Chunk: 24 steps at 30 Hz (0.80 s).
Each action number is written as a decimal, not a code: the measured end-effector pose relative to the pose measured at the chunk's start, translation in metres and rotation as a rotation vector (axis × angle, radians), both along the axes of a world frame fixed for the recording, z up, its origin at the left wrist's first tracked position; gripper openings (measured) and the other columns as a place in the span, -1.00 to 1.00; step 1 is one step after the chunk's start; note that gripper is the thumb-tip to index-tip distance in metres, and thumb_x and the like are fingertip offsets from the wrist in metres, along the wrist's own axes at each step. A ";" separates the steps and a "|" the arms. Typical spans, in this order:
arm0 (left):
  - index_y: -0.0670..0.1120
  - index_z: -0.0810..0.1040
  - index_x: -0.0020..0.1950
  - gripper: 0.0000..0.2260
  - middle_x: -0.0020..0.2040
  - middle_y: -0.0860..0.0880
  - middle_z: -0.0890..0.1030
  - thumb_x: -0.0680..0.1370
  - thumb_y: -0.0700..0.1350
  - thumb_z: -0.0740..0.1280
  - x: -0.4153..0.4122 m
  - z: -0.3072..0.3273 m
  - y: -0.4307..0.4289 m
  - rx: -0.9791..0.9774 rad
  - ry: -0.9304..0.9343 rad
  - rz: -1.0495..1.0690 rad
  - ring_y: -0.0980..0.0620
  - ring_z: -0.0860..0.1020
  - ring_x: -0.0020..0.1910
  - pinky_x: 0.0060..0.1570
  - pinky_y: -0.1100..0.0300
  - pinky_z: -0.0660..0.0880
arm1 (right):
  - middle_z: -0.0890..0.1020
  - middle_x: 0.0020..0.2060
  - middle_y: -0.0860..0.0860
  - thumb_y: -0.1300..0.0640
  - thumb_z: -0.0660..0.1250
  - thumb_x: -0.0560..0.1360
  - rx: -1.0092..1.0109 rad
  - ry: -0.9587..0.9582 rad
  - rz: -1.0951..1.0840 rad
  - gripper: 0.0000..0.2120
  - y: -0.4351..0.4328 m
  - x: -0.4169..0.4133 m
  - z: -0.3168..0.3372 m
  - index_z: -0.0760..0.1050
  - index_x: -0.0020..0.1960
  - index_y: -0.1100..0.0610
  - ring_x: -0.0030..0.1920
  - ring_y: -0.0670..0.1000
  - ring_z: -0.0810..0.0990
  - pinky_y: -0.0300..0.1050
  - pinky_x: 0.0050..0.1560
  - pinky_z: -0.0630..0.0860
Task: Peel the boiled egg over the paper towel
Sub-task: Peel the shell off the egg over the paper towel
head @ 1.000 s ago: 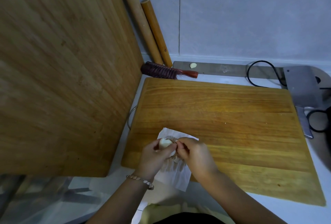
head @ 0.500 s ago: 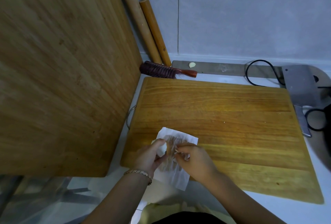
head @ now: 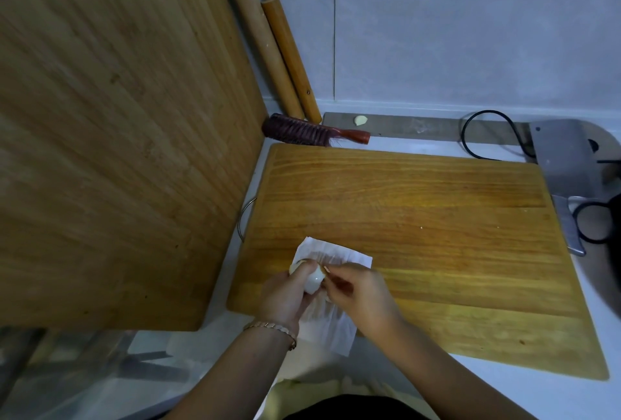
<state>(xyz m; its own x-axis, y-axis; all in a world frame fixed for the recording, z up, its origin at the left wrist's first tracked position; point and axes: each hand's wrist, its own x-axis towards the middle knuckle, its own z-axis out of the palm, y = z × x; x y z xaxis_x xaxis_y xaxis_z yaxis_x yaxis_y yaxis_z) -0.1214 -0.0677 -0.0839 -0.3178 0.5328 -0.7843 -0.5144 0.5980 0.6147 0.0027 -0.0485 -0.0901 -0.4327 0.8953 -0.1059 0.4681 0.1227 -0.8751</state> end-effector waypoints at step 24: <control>-0.22 0.55 -0.10 -0.87 -0.12 -0.16 0.59 0.42 -0.19 0.40 -0.012 0.005 0.002 -0.064 -0.099 0.015 -0.03 0.58 -0.14 -0.29 0.19 0.54 | 0.62 -0.15 0.00 0.21 0.31 0.45 0.056 -0.196 0.006 -0.88 0.013 0.005 -0.010 0.59 -0.06 0.09 -0.21 -0.07 0.55 -0.40 -0.21 0.45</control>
<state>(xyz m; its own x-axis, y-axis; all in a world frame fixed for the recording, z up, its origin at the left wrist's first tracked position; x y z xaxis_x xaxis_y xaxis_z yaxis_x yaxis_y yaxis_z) -0.1330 -0.0661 -0.0788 -0.2442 0.4768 -0.8444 -0.5799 0.6261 0.5213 0.0079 -0.0352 -0.1005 -0.4140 0.8996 -0.1390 0.6282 0.1718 -0.7588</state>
